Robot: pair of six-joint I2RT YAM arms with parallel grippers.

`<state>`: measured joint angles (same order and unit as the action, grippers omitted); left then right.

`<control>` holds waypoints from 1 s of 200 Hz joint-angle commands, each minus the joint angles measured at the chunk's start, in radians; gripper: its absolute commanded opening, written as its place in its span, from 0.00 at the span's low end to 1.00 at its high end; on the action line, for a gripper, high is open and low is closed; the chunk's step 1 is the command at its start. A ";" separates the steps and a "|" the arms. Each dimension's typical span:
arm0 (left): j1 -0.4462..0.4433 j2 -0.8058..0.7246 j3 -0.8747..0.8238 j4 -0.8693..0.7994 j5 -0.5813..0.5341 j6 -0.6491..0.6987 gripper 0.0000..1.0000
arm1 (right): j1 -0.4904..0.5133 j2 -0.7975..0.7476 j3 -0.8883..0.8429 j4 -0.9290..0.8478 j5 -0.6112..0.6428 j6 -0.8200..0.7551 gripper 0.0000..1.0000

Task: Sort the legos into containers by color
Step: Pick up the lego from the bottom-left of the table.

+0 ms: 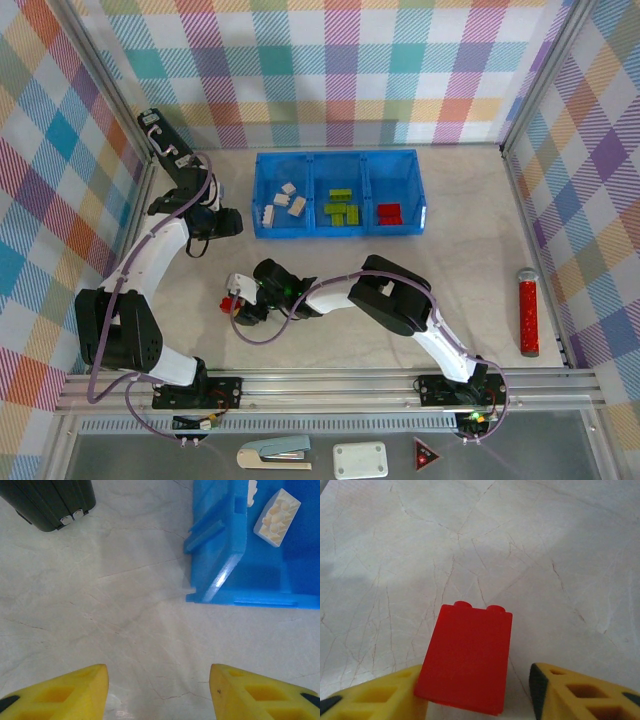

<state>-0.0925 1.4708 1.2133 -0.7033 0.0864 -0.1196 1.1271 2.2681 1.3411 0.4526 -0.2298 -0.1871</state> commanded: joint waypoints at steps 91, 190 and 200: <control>0.017 -0.001 -0.008 0.010 0.014 -0.014 0.56 | 0.000 -0.062 -0.061 0.044 0.017 -0.019 0.39; 0.017 0.005 -0.009 0.003 0.024 -0.013 0.56 | -0.097 -0.315 -0.335 0.056 0.067 -0.016 0.37; 0.017 0.005 -0.009 0.002 0.026 -0.012 0.56 | -0.117 -0.347 -0.365 0.062 0.058 0.002 0.36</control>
<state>-0.0891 1.4712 1.2133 -0.7033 0.0895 -0.1265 1.0439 2.0010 1.0290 0.4862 -0.1646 -0.1989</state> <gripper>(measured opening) 0.556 0.369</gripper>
